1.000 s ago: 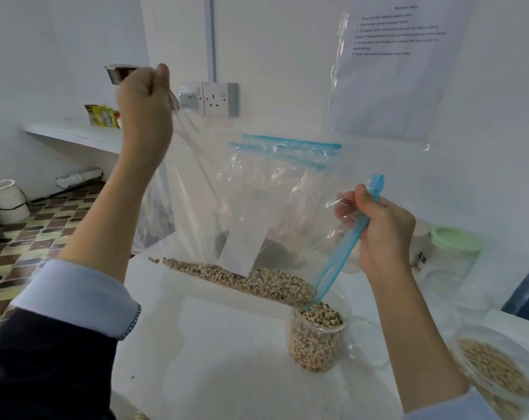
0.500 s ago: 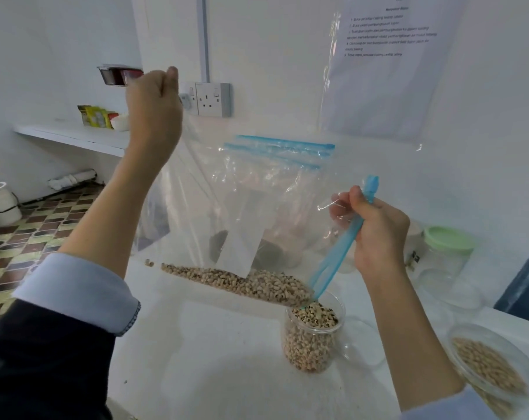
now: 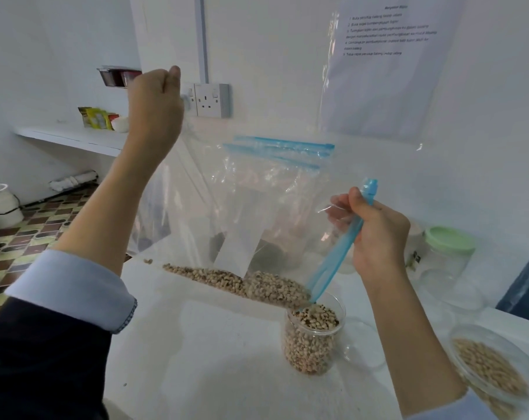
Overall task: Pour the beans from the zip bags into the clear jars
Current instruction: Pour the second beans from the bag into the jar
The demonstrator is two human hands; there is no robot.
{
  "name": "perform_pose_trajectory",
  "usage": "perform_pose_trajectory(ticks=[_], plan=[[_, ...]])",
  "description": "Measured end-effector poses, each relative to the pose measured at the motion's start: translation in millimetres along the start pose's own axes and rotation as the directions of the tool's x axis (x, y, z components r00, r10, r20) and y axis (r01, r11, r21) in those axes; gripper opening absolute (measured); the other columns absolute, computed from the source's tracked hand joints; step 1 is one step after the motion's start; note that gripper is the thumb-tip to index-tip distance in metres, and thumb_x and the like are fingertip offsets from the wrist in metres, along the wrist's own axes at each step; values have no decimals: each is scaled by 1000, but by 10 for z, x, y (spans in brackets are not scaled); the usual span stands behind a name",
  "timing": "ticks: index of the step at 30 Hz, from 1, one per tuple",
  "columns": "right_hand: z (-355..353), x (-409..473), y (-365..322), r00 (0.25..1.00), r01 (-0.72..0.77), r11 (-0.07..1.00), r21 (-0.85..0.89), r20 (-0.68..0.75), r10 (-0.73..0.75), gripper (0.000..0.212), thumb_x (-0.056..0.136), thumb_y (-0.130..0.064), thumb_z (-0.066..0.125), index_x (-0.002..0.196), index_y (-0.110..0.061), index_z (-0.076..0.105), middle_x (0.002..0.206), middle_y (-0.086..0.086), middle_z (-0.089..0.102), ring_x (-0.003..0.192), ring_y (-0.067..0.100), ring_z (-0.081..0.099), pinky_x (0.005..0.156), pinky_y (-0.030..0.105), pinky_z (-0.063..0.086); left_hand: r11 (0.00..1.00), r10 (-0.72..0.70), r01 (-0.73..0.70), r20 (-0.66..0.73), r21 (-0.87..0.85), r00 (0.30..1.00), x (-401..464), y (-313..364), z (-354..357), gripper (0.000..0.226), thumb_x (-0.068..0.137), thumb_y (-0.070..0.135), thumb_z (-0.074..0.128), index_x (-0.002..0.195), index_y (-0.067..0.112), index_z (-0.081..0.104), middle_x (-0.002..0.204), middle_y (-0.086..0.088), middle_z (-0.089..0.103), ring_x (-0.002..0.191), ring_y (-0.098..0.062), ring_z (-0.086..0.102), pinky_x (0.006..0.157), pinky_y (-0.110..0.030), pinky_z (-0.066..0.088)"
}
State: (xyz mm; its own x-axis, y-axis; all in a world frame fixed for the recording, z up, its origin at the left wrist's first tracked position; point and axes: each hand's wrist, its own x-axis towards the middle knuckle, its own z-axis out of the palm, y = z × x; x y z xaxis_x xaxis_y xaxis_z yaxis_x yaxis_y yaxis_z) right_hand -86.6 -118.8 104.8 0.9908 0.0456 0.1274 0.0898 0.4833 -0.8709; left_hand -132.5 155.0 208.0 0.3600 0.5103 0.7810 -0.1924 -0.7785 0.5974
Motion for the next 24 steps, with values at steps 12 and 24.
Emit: perform_pose_trajectory(ticks=[12,24], plan=[[0,12,7,999,-30,1000,-9,18,30,15,90,-11,63,79,-1,67,65,5,71,58,16,68,59,23,56,1000,5,-4,43,-23,999,-17,52,29,44,98,28,36,56,16,31,57,-7,38,63,-24,40,60,-31,31],[-58,27,-4,999,-33,999,7,-19,33,14,89,-10,64,80,0,67,65,5,70,58,16,68,59,24,56,999,39,-41,58,23,998,-27,222,83,45,102,27,36,60,10,40,67,-15,46,66,-23,43,65,-30,37]])
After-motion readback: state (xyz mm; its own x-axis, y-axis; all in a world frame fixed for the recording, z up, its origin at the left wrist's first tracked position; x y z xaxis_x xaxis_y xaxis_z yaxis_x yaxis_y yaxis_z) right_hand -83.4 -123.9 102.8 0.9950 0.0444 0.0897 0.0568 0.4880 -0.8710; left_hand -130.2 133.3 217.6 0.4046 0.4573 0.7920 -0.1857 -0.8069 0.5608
